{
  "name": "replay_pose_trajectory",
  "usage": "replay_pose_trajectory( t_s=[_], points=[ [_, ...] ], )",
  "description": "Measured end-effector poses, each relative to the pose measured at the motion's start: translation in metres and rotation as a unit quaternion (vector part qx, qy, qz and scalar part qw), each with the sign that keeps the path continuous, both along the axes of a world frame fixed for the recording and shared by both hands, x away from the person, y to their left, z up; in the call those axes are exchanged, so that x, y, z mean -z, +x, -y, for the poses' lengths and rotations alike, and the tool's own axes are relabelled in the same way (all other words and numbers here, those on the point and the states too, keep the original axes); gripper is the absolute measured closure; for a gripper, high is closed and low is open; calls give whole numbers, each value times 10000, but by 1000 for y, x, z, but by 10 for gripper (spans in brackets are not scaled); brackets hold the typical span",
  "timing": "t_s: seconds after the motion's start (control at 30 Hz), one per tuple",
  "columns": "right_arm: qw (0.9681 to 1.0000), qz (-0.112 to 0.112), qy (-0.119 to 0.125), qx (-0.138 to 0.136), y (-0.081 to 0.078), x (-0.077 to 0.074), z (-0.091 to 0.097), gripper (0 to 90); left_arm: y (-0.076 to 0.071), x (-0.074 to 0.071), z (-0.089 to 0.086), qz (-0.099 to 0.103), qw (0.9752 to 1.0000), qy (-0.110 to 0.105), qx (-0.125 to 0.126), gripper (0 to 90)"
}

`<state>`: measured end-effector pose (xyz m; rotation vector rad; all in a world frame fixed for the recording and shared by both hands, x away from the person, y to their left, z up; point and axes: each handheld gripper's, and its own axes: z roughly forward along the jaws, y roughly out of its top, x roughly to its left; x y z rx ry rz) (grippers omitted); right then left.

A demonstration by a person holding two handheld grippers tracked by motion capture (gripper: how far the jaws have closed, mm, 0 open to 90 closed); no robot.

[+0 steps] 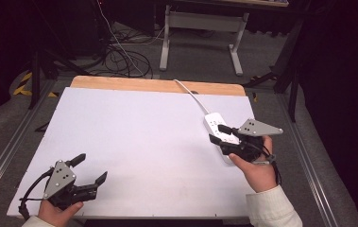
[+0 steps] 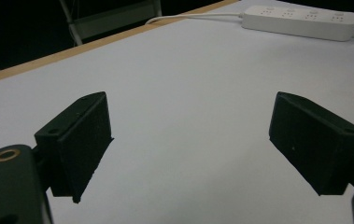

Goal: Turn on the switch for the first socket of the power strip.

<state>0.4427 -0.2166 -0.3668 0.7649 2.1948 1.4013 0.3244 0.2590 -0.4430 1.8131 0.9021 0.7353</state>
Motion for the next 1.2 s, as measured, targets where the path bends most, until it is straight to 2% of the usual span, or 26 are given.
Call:
replay_pose_trajectory(
  t_s=[0.13, 0.27, 0.43, 0.57, 0.77, 1.03, 1.2],
  points=[
    [9999, -125, 14, -73, -8, 1, 1, 473, -1, -1, 0, 22, 10000, -11, -8, 138],
    [9996, -158, 140, -207, -16, 6, 2, 450, -1, -2, -1, 23, 10000, -24, -30, 138],
    [9992, -216, 215, -256, -24, 16, 2, 350, -2, -3, -2, 47, 10000, -67, -54, 138],
    [9982, -444, 294, -275, -28, 27, 3, 266, -3, -4, -2, 56, 10000, -68, -35, 138],
    [9966, -548, 503, -353, -30, 45, 6, 179, -4, -4, -2, 53, 9999, -78, -48, 138],
    [9968, -437, 340, -571, -31, 69, 9, 100, -3, -3, -2, 19, 10000, -42, -36, 138],
    [9960, -525, 334, -636, -33, 82, 9, 87, -3, -3, -2, 11, 10000, -34, -26, 138]
  ],
)
